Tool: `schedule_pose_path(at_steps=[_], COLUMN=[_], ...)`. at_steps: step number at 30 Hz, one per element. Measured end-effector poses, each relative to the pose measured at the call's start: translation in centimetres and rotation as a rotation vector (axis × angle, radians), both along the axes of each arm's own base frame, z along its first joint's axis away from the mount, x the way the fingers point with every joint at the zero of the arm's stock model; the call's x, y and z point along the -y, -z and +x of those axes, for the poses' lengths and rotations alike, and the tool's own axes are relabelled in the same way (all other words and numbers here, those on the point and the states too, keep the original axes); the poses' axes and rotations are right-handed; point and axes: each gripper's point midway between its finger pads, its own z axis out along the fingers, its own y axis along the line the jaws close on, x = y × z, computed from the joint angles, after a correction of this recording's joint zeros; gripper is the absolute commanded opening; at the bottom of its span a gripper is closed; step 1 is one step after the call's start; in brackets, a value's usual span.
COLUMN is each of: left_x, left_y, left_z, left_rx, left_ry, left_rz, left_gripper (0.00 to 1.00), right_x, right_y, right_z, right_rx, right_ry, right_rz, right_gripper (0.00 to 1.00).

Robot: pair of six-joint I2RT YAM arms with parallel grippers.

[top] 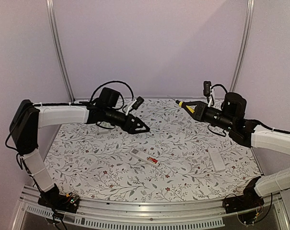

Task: Unload the batteries from the remote control
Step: Pass from the left arm to the right, then adjust the remote control without the battery cover at the center of the board.

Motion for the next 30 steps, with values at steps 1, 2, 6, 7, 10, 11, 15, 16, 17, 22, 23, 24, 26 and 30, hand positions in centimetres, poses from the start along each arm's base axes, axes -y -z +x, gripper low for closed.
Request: schedule_pose_path(at_steps=[1,2,6,7,10,11,15,16,17,22,23,24,26,30], left_x=[0.3,0.6,1.6,1.7,1.5,1.4,1.1,1.1,1.0,0.3,0.2,0.1,0.0,-0.1], left_y=[1.7,3.0,7.0,7.6,9.2,9.6,11.4,11.8,12.3,13.4,13.6,13.8,14.1,14.4], left_z=[-0.2,-0.5,-1.6,-1.8,-2.1,-2.1,-2.1,-2.0,-2.0,-2.2,-2.3,-2.3,-2.5,-3.0], left_rx=[-0.025,-0.043,-0.101,-0.108,-0.134,-0.143,-0.173,-0.177,-0.18,-0.197,-0.198,-0.199,-0.203,-0.205], left_ry=[0.013,0.024,0.068,0.074,0.079,0.078,0.071,0.068,0.065,0.057,0.055,0.055,0.057,0.069], left_rz=[0.042,0.075,0.184,0.201,0.241,0.252,0.298,0.308,0.319,0.369,0.377,0.384,0.398,0.416], left_gripper=[0.87,0.87,0.87,0.87,0.87,0.87,0.87,0.87,0.87,0.88,0.88,0.88,0.88,0.88], right_x=[0.7,1.5,3.2,3.4,3.6,3.6,3.7,3.7,3.8,3.8,3.8,3.8,3.8,3.8], right_y=[0.1,0.3,1.7,2.1,3.1,3.3,4.0,4.3,4.5,5.0,5.0,5.0,5.0,5.1], right_z=[0.0,0.1,0.1,0.2,0.1,0.1,0.0,-0.1,-0.1,-0.2,-0.2,-0.2,-0.3,-0.3], right_rx=[-0.005,-0.011,-0.042,-0.05,-0.069,-0.074,-0.085,-0.089,-0.093,-0.102,-0.102,-0.104,-0.106,-0.112], right_ry=[0.027,0.06,0.13,0.141,0.149,0.149,0.149,0.149,0.148,0.147,0.146,0.147,0.146,0.144], right_rz=[-0.007,-0.016,-0.055,-0.065,-0.089,-0.095,-0.106,-0.109,-0.111,-0.117,-0.116,-0.115,-0.113,-0.109], right_gripper=[0.0,0.0,0.0,0.0,0.0,0.0,0.0,0.0,0.0,0.0,0.0,0.0,0.0,0.0])
